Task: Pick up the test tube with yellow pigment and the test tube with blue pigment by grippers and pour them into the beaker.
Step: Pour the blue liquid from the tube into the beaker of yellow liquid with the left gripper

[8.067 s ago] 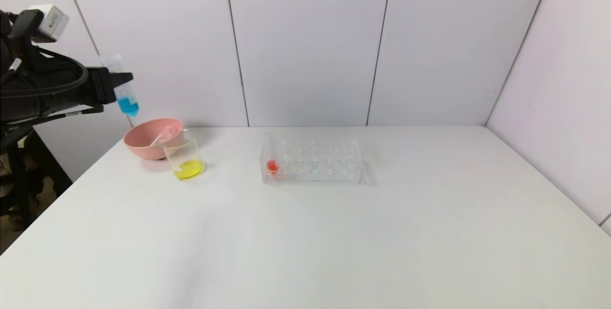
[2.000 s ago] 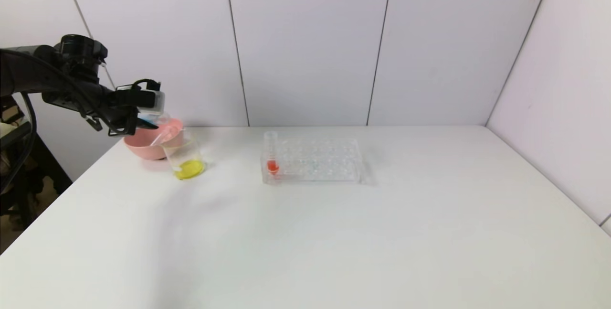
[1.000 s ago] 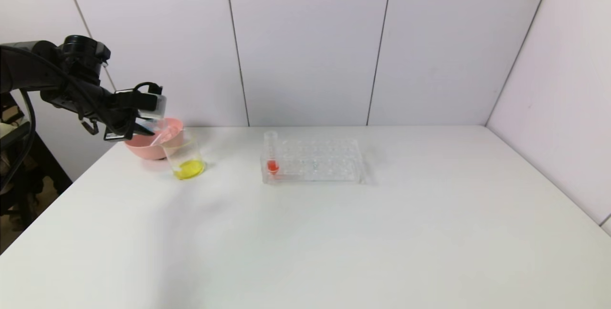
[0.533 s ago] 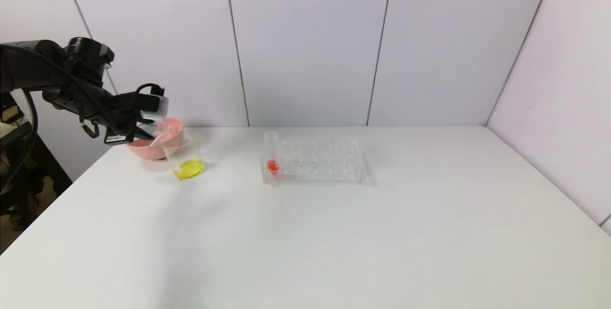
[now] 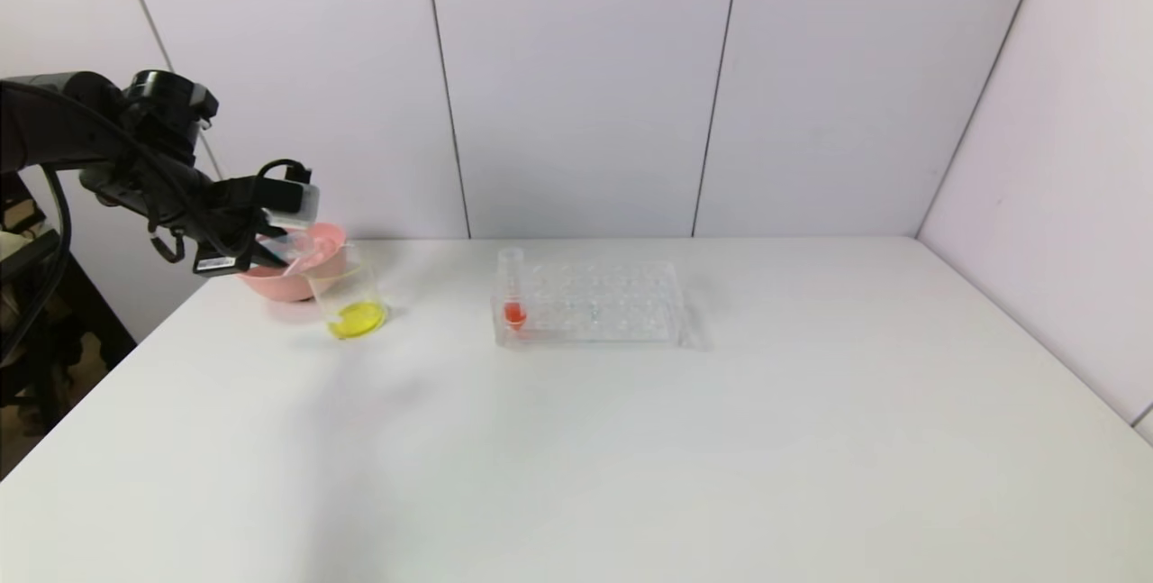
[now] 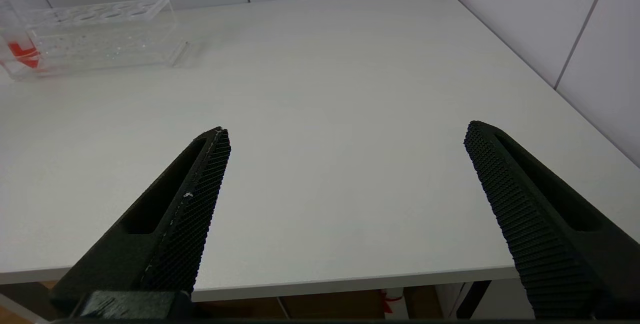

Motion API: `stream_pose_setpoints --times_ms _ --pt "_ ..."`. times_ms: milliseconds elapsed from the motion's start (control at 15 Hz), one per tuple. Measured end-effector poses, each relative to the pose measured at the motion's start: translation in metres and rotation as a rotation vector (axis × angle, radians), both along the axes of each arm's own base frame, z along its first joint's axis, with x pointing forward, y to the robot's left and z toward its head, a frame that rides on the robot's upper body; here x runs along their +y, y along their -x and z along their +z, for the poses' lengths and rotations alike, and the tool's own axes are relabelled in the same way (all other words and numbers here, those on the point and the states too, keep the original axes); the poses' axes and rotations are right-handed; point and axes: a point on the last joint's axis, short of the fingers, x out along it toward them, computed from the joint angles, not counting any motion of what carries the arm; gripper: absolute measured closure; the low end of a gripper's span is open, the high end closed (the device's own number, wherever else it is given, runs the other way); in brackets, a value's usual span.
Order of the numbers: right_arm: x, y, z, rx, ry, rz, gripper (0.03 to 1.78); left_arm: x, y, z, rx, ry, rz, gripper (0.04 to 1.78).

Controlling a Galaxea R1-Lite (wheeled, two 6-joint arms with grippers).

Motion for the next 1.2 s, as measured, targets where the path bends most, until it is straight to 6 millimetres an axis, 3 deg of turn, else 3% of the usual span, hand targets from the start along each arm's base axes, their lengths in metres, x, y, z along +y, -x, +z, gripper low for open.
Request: stream_pose_setpoints --times_ms 1200 --pt "0.0 0.0 0.0 0.0 0.0 0.0 0.1 -0.018 -0.005 -0.003 0.022 -0.111 0.049 1.38"
